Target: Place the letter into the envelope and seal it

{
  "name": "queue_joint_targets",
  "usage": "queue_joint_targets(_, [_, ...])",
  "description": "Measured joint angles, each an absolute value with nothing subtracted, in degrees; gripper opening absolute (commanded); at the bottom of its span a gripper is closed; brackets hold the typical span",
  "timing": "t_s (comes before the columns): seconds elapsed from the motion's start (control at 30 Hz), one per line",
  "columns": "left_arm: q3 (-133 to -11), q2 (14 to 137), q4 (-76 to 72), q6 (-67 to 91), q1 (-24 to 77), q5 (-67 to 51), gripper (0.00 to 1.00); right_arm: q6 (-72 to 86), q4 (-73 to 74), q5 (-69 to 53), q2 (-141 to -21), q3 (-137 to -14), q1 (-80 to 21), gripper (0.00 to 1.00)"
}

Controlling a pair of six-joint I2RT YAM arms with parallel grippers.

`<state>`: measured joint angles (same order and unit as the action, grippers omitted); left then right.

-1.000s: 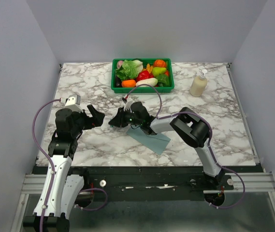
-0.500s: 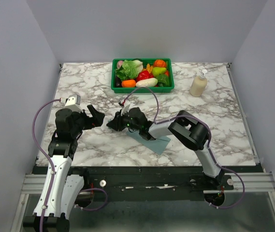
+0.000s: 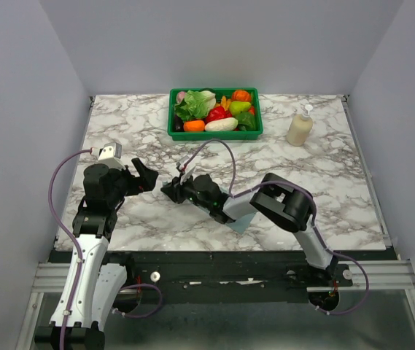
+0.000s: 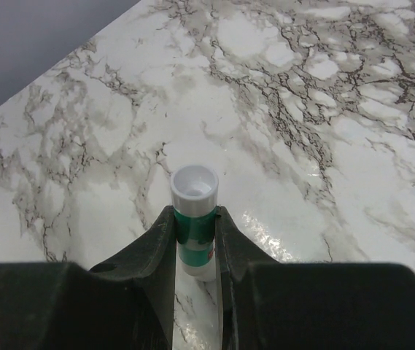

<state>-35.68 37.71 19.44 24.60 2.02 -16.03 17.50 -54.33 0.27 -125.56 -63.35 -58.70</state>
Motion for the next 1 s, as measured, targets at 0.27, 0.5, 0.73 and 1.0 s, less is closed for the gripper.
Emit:
queue_joint_targets(0.27, [-35.7,37.7,19.4,24.6,2.0,-16.0,0.99,9.1,-60.8,7.0,-126.0,-60.4,-60.8,0.01])
queue_joint_targets(0.5, [-35.7,37.7,19.4,24.4,2.3,-16.0,0.99,4.9,-69.7,8.9,-127.5,-56.8,-61.5,0.01])
queue_joint_targets(0.73, [-35.7,37.7,19.4,24.4,2.3,-16.0,0.99,3.6,-72.8,9.0,-129.1,-56.1,-62.0,0.01])
queue_joint_targets(1.0, [-35.7,37.7,19.4,24.0,2.3,-16.0,0.99,2.3,-74.8,9.6,-129.6,-55.5,-62.5,0.01])
